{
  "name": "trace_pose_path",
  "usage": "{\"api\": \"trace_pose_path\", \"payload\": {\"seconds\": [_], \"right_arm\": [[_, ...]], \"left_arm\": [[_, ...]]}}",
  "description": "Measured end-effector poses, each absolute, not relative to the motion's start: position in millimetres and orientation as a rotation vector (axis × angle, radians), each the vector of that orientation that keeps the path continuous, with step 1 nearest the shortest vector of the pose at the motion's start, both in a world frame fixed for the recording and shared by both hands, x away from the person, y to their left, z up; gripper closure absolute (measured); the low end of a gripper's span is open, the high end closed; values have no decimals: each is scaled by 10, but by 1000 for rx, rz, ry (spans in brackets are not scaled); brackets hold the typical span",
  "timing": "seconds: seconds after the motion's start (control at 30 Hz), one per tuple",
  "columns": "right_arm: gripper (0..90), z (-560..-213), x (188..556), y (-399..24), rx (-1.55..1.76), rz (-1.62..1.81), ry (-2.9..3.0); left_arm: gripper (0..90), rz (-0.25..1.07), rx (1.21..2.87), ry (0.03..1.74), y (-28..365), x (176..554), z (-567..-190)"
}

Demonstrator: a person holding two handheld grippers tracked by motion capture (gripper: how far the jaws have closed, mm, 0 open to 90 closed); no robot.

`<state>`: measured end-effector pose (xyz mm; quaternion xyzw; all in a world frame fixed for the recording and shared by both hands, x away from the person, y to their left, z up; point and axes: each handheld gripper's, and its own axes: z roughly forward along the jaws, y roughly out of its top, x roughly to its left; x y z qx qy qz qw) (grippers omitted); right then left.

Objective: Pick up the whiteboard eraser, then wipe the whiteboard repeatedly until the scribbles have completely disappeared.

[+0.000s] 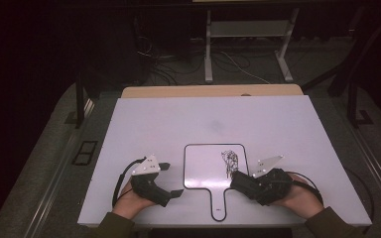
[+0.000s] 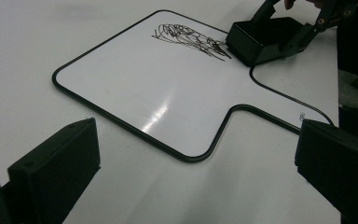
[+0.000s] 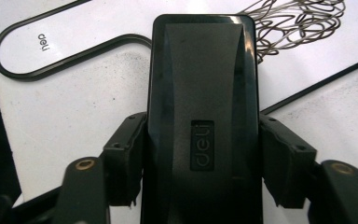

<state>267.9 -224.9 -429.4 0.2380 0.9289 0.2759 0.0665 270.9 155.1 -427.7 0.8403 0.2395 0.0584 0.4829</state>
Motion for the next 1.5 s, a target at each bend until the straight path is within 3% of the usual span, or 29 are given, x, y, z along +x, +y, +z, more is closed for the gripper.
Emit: {"api": "trace_pose_path", "payload": {"seconds": [1.5], "right_arm": [[385,-4060,2872,-2341,832,921,2774]], "left_arm": [[0,138,2040,585,1551,2705,-4275]]}}
